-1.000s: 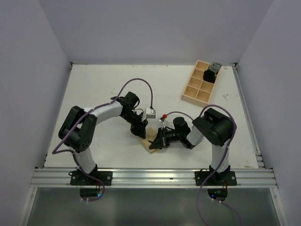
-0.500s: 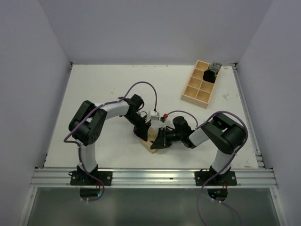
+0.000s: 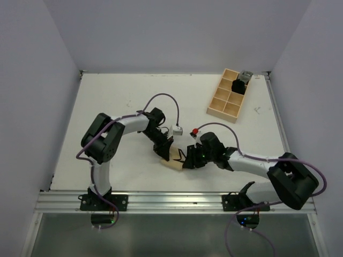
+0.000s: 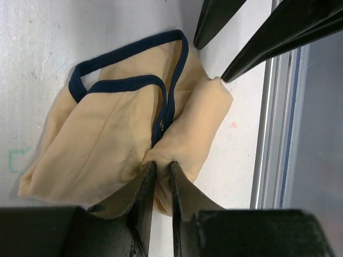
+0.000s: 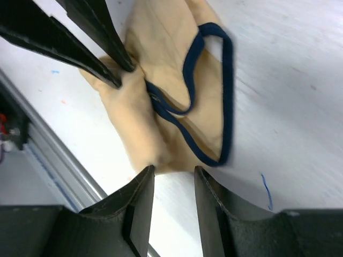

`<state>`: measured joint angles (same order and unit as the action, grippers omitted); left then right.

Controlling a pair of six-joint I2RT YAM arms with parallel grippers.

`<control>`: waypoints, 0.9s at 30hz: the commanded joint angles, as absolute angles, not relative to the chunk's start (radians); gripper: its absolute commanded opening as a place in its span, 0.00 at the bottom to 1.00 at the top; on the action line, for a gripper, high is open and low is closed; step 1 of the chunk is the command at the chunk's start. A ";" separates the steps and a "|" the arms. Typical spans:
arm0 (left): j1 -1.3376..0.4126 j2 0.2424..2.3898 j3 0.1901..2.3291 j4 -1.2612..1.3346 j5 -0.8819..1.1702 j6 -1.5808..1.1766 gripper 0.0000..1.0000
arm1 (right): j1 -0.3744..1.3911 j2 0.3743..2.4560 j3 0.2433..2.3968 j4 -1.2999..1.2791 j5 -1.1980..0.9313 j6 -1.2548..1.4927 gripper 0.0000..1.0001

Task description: Roll the underwear

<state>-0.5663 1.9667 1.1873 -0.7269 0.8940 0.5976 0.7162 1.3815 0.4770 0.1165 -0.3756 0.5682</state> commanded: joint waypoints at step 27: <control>-0.580 2.066 1.241 -0.735 0.845 0.620 0.19 | 1.181 1.397 0.802 -0.198 0.233 0.022 0.68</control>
